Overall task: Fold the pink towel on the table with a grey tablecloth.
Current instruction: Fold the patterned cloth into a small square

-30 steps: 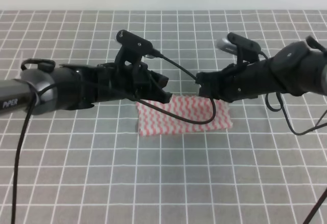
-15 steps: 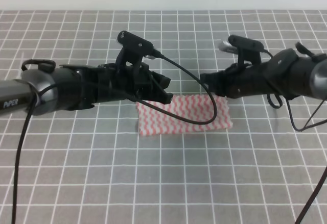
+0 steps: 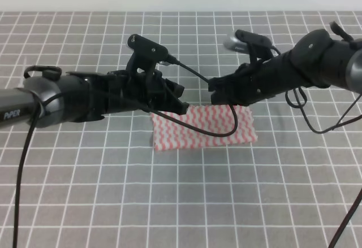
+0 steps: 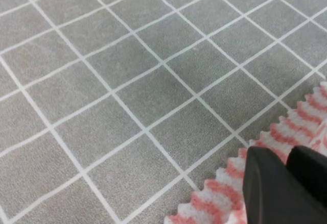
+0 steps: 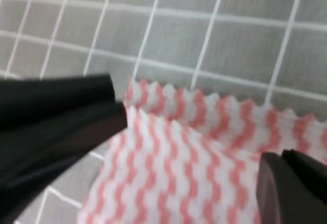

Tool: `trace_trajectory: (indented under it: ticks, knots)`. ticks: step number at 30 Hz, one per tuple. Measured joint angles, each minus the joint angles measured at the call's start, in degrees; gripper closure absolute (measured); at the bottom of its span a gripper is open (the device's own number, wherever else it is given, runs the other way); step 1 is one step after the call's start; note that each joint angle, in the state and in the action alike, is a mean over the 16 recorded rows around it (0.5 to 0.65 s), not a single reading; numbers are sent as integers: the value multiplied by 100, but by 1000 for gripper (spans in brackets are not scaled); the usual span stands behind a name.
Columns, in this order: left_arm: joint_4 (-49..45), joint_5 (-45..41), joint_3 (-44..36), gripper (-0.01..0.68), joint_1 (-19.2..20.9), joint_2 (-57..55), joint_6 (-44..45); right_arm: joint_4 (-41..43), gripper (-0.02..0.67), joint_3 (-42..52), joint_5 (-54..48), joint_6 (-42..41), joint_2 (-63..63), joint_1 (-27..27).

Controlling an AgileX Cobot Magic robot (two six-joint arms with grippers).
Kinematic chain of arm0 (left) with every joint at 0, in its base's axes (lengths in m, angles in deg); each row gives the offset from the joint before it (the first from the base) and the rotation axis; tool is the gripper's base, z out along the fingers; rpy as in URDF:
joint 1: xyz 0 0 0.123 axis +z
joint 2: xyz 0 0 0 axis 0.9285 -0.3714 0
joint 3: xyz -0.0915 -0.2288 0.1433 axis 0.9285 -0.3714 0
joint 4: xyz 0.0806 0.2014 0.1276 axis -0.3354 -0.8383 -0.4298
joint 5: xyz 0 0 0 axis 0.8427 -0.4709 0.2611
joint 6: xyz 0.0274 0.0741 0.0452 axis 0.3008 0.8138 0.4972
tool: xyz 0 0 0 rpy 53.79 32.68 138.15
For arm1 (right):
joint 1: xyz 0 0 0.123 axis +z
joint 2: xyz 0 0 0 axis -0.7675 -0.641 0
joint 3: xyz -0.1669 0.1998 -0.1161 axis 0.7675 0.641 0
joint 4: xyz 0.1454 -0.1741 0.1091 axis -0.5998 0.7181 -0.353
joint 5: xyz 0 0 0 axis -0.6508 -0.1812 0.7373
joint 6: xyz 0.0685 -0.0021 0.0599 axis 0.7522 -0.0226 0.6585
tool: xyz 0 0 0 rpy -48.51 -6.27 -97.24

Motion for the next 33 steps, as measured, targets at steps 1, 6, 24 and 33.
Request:
trace_trajectory:
  ticks: [1, 6, 24, 33]
  knots:
    - [1, 4, 0, 597, 0, 0, -1, 87, 664, -15, -75, 57, 5, 0]
    - [-1, 6, 4, 597, -2, -23, -8, 507, 664, -38, -219, 343, 9, -9]
    - [-6, -34, 10, 597, -4, -37, -27, 956, 664, -38, 48, 809, -334, -352]
    - [-198, -140, 9, 597, 37, 107, -439, 979, 664, -38, -138, 826, -213, -468]
